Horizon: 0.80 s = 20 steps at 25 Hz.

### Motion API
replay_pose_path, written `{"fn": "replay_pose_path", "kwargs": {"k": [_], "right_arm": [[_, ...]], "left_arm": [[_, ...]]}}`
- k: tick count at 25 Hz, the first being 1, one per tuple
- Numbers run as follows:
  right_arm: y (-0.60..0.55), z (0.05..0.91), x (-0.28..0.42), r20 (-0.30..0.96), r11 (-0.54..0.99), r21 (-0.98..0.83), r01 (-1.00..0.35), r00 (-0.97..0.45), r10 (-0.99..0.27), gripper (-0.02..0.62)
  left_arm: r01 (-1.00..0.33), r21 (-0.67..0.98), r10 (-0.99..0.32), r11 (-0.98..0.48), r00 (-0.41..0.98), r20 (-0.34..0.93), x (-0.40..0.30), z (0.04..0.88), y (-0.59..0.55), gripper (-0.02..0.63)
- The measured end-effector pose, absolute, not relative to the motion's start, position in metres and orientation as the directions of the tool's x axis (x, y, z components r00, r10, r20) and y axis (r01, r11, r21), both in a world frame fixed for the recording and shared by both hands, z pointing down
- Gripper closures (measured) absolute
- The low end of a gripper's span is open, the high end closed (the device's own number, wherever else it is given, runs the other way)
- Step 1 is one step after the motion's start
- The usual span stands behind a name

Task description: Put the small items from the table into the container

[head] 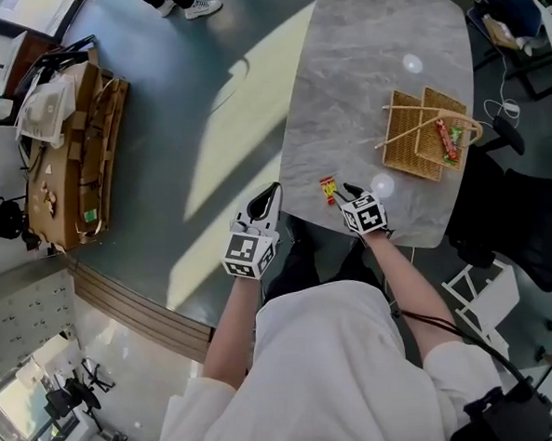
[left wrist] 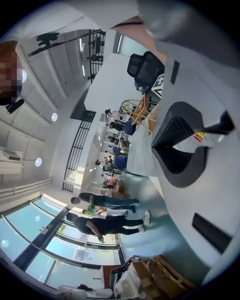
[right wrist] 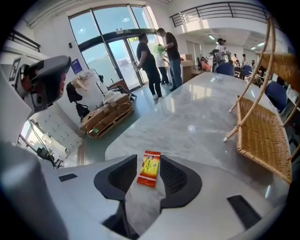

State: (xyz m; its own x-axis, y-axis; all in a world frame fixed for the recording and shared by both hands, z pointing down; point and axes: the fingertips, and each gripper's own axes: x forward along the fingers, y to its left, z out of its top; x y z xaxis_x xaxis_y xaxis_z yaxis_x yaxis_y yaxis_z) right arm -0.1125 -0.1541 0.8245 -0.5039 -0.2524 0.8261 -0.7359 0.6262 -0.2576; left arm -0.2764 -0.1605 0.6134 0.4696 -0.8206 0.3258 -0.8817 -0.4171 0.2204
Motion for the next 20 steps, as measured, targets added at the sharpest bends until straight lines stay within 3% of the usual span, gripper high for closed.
{"fn": "replay_pose_path", "kwargs": {"k": [9, 20], "right_arm": [[-0.143, 0.885, -0.130, 0.900, 0.581, -0.225, -0.782, -0.395, -0.183, 0.448], [-0.143, 0.884, -0.135, 0.935, 0.615, -0.099, -0.782, -0.285, -0.211, 0.478]], "left_arm": [[-0.881, 0.232, -0.808, -0.411, 0.471, 0.355, -0.313, 0.633, -0.154, 0.598], [-0.885, 0.243, -0.812, -0.397, 0.462, 0.357, -0.337, 0.640, -0.147, 0.598]]}}
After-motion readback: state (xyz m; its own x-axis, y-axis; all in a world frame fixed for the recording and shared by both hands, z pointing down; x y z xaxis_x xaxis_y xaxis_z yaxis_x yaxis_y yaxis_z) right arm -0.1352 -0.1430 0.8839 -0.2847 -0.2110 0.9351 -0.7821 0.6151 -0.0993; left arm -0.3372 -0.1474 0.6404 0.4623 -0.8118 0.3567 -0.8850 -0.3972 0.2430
